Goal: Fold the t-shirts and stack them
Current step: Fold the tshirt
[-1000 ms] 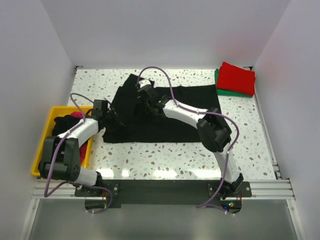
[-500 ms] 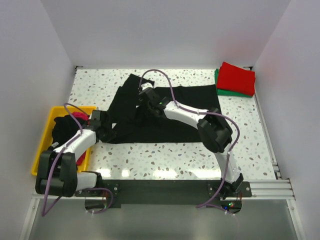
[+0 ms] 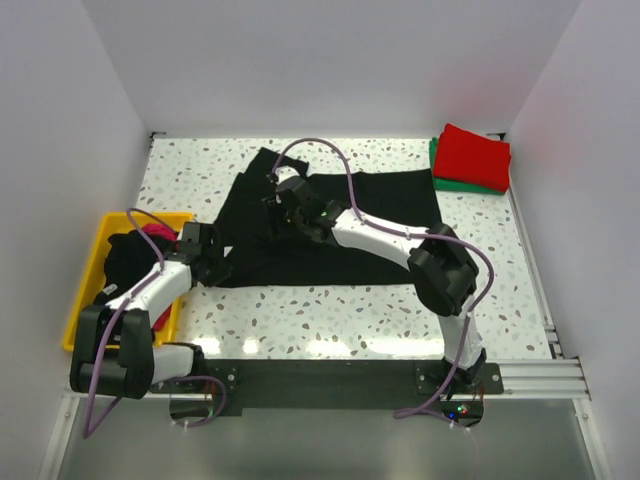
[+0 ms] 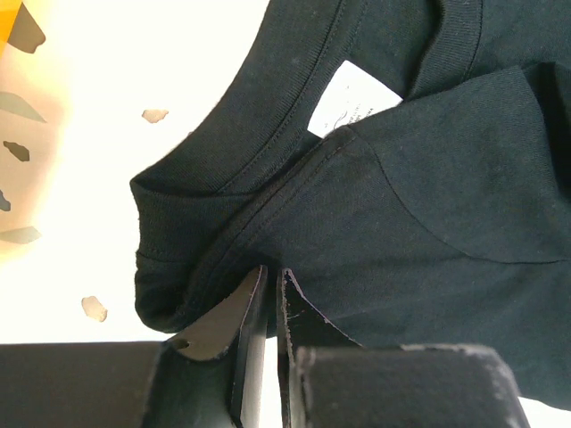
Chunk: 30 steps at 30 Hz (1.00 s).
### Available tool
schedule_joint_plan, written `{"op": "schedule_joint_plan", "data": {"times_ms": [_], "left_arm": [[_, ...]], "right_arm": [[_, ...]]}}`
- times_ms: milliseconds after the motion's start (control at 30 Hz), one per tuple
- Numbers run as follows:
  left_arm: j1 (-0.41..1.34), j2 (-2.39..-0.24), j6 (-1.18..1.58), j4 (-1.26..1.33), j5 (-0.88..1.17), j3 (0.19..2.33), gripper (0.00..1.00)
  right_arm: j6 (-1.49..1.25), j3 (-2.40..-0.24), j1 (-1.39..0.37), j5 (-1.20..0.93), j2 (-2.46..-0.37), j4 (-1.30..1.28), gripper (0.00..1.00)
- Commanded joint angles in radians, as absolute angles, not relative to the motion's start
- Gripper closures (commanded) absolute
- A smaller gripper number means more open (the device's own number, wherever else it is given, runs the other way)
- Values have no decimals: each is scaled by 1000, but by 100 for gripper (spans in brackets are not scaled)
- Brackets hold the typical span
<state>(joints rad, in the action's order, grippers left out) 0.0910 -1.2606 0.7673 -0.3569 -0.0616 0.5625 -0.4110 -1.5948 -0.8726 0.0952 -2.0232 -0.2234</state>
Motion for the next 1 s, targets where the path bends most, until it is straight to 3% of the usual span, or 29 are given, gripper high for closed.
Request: {"op": "schedule_joint_plan", "data": {"times_ms": [0,400,833,967], "left_arm": [[83,-1238,773,-334,-71,560,87],[80,-1235,758,-334,-63,574,87],[72,-1232,741,-328,-49,569,87],[71,-1233,739,-327,-46,569,87]], "right_arm": [[-523,-1620,-868,29,-2036,-156,45],[-693,-1695,-867,37,-2155,-158,51],[-815,-1700,-828,38,-2200,-95,70],[-834,-1710,-819,11,-2210,-86,87]]}}
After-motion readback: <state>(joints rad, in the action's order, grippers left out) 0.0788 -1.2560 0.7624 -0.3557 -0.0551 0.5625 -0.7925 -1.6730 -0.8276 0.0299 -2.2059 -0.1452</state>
